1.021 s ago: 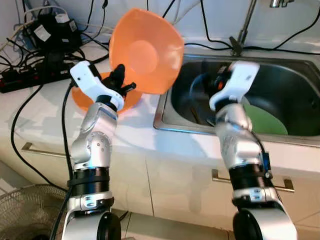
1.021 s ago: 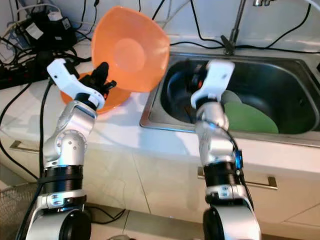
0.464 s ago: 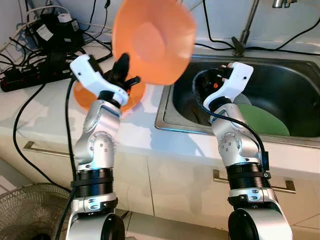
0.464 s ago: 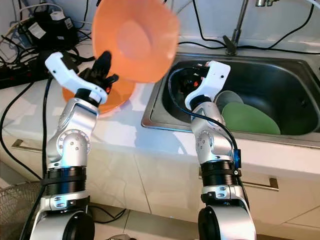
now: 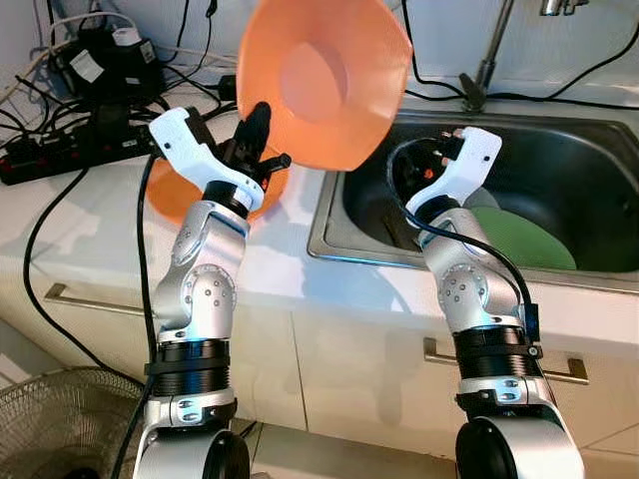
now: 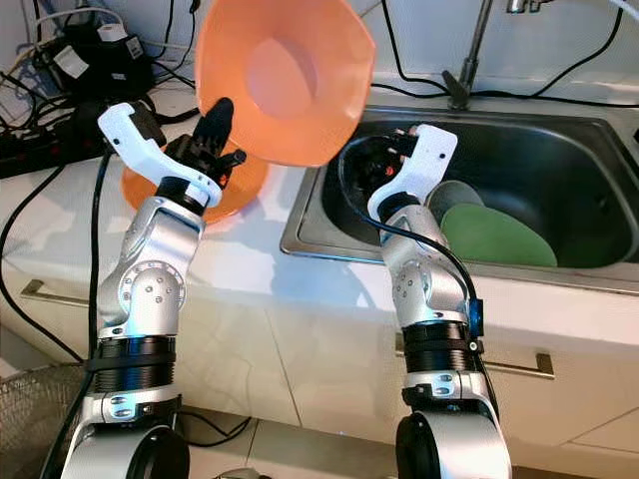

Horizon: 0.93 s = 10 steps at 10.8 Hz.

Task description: Kitchen organization

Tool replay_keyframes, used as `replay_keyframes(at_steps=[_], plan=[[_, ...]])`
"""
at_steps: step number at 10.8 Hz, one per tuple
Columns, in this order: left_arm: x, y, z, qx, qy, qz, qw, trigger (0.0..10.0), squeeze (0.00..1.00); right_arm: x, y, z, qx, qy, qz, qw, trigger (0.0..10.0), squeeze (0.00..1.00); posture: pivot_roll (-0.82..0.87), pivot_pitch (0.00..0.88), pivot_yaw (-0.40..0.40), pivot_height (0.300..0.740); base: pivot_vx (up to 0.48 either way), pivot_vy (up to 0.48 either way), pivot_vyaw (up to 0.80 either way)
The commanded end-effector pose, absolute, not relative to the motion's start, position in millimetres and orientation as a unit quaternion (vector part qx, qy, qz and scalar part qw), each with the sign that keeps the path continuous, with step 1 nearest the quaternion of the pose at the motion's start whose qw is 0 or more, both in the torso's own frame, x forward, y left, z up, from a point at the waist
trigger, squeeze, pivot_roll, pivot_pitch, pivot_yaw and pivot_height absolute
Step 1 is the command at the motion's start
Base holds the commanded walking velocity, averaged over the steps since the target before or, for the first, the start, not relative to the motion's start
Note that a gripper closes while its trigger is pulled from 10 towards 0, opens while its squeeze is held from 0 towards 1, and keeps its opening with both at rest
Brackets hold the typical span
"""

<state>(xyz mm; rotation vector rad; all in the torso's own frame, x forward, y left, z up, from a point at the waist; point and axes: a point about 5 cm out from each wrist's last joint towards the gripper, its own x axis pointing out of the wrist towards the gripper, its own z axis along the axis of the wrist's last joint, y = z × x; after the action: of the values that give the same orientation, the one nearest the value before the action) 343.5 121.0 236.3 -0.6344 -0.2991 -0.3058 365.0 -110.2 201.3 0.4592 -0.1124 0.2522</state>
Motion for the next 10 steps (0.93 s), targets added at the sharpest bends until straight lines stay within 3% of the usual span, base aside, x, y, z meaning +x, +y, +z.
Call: replay_keyframes(at_steps=[1,3,10], plan=[[342,129,250,-0.308,-0.184,-0.133,0.924,10.0,0.00,364,-111,206,0.230,-0.062,0.128,0.963,10.0,0.00,0.08,0.000,0.081,0.740,0.000,0.000,0.00],[344,138,248,-0.314,-0.187,-0.098,0.926,10.0,0.00,363,-111,205,0.229,-0.060,0.125,0.963,10.0,0.00,0.08,0.000,0.081,0.740,0.000,0.000,0.00],[343,122,238,-0.275,-0.161,-0.128,0.939,10.0,0.00,361,-105,211,0.248,-0.061,0.152,0.955,10.0,0.00,0.07,0.000,0.081,0.740,0.000,0.000,0.00]])
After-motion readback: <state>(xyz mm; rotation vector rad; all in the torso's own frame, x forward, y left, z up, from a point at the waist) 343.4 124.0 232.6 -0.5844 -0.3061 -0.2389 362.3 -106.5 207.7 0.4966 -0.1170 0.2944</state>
